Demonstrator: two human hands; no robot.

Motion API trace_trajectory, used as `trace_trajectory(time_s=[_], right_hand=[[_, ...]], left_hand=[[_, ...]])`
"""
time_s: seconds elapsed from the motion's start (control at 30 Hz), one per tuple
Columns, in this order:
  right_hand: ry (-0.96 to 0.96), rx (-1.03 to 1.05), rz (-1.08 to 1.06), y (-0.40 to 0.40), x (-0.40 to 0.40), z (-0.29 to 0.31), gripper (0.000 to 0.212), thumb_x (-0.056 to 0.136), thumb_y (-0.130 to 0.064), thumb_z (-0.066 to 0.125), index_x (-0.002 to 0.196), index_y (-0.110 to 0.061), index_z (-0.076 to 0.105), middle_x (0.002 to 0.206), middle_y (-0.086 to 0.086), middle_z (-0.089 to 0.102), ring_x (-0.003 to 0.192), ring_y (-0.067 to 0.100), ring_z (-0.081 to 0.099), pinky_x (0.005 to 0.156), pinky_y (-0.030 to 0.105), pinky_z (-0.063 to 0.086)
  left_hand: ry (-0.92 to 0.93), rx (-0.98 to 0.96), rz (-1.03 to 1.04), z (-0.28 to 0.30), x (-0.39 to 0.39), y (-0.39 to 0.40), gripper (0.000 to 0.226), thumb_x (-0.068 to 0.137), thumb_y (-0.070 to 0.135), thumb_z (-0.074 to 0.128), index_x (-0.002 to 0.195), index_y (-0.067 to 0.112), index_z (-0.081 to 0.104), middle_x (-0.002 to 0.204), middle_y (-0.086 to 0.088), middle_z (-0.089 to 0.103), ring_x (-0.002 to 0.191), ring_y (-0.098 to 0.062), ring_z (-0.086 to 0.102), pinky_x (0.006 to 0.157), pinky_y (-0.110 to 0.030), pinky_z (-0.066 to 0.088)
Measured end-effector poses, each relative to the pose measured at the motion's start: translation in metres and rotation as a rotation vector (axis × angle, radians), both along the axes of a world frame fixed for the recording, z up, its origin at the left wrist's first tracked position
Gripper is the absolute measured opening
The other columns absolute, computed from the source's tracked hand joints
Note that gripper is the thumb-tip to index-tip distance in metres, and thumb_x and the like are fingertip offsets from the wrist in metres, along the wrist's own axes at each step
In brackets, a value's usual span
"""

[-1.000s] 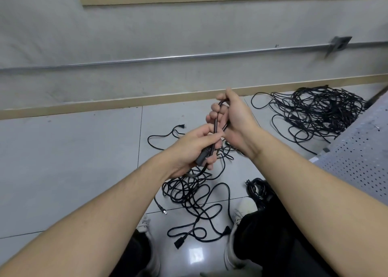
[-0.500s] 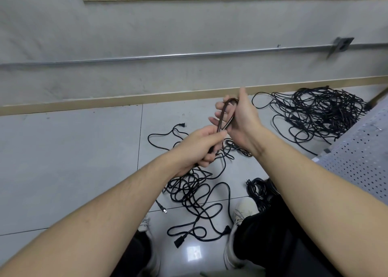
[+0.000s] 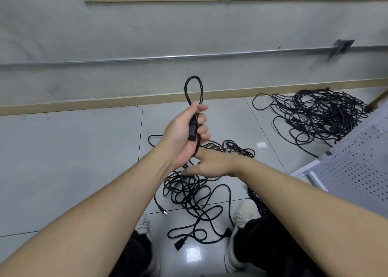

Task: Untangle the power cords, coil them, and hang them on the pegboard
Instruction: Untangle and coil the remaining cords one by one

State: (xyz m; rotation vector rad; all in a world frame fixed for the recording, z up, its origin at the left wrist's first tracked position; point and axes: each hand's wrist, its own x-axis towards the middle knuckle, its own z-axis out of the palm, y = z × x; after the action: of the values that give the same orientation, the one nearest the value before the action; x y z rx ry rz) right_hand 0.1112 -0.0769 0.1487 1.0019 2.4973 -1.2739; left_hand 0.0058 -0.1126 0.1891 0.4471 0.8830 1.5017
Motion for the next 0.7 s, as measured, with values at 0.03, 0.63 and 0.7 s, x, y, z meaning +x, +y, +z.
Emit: trace_trajectory(time_s=[0.03, 0.63, 0.7], right_hand=[[0.035, -0.026, 0.001, -0.001, -0.002, 0.000, 0.031, 0.094, -0.042, 0.063, 0.117, -0.021, 0.065, 0.116, -0.002, 0.069, 0.110, 0.011, 0.061, 0.100, 0.032, 0.048], [0.136, -0.136, -0.152, 0.039, 0.048, 0.006, 0.045, 0.096, -0.038, 0.068, 0.064, -0.009, 0.054, 0.065, 0.015, 0.058, 0.053, 0.014, 0.051, 0.063, 0.024, 0.046], [0.131, -0.156, -0.119, 0.044, 0.056, 0.008, 0.042, 0.094, -0.039, 0.070, 0.067, -0.007, 0.061, 0.064, 0.006, 0.065, 0.060, 0.014, 0.050, 0.068, 0.029, 0.042]], left_hand=[[0.021, -0.012, 0.004, -0.001, -0.001, 0.000, 0.027, 0.109, 0.034, 0.044, 0.097, 0.016, 0.059, 0.066, 0.004, 0.043, 0.048, -0.009, 0.035, 0.046, -0.021, 0.036], [0.276, -0.148, 0.128, -0.006, -0.059, 0.007, 0.028, 0.108, 0.030, 0.042, 0.101, 0.013, 0.064, 0.069, 0.005, 0.045, 0.046, -0.007, 0.027, 0.037, -0.019, 0.018], [0.325, -0.167, 0.149, -0.009, -0.061, 0.008, 0.029, 0.108, 0.030, 0.042, 0.103, 0.013, 0.065, 0.069, 0.005, 0.045, 0.046, -0.008, 0.028, 0.037, -0.019, 0.018]])
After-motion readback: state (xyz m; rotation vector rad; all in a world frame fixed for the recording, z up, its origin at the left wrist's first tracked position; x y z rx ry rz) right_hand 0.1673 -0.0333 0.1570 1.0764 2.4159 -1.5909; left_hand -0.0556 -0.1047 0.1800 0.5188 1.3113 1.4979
